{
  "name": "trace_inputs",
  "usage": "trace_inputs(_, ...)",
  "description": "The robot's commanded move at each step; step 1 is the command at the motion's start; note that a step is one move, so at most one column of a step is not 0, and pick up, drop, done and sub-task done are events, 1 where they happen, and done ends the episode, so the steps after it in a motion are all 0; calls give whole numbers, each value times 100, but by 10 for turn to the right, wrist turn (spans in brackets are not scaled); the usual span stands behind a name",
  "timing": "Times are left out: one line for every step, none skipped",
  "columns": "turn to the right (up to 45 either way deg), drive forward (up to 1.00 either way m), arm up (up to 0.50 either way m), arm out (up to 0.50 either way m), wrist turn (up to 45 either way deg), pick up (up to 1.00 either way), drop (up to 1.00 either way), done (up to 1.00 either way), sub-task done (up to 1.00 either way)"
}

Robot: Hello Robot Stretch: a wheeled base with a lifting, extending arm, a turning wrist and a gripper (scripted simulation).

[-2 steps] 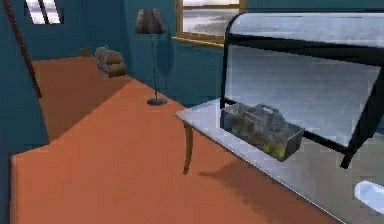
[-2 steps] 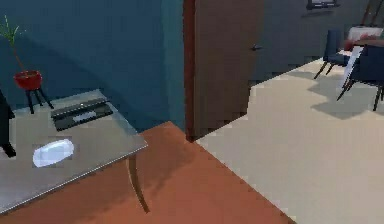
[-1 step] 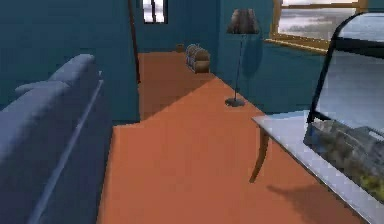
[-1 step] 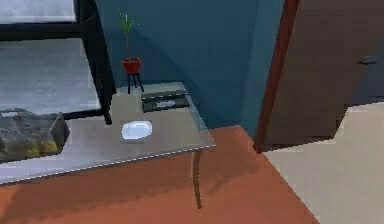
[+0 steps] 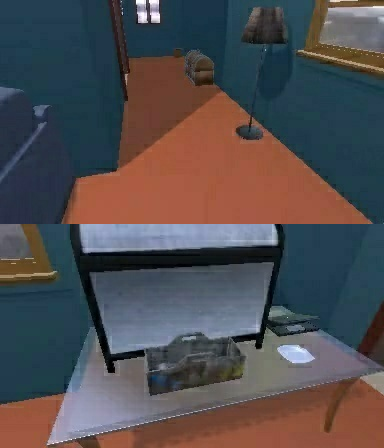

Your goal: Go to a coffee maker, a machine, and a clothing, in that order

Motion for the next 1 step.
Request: trace_inputs(0, 100, 0, 0, 0, 0, 0, 0, 0)
